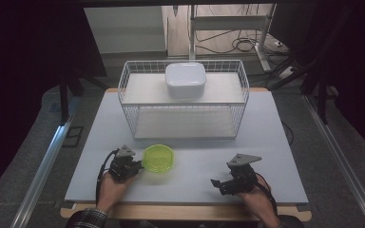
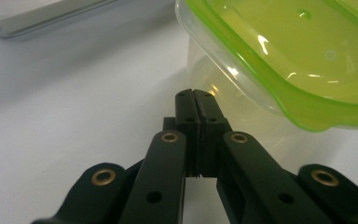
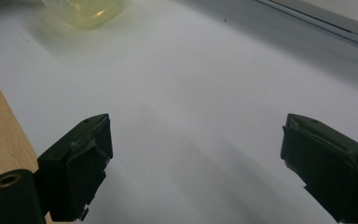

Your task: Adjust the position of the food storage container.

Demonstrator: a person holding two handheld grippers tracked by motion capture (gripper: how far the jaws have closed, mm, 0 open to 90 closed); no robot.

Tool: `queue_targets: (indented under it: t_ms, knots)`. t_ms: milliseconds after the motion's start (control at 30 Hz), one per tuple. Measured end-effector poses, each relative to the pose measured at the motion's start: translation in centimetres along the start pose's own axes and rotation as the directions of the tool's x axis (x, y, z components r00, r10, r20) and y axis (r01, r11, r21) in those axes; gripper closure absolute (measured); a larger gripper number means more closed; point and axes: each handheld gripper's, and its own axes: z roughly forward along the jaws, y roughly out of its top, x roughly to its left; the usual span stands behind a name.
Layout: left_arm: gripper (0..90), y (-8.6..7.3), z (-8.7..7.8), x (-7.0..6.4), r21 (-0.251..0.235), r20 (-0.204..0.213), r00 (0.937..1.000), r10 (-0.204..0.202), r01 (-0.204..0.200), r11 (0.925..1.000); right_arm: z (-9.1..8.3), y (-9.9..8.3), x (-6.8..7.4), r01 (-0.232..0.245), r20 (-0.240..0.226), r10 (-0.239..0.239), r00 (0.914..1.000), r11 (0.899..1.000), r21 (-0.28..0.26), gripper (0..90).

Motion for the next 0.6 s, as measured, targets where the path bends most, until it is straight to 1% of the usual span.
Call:
queue_targets:
  t_ms: [33,133,233,333,600]
  knots:
    - [89.8,0.1,0.2,-0.2,0.004,0.003,0.9999,0.011,-0.011,0.9999,0.0,0.0,0.0,0.001,0.0,-0.001,1.0,1.0,0.0,9.3]
    - [89.8,0.4,0.7,-1.0,0.007,0.014,0.9996,0.024,-0.024,0.9997,0.1,0.0,0.0,0.001,0.0,-0.001,1.0,1.0,0.002,9.3]
    - [89.8,0.7,1.2,-1.9,0.008,0.025,0.9978,0.061,-0.061,0.9981,0.1,0.0,0.0,0.003,0.001,-0.003,1.0,1.0,0.003,9.3]
    - [89.8,1.0,1.8,-2.8,0.009,0.031,0.9955,0.089,-0.089,0.9959,0.2,0.0,0.0,0.003,-0.001,-0.003,1.0,1.0,0.005,9.3]
    - [89.6,1.4,3.0,-4.5,0.017,0.06,0.9898,0.129,-0.13,0.9913,0.2,0.0,0.1,0.007,-0.003,-0.007,1.0,1.0,0.009,9.3]
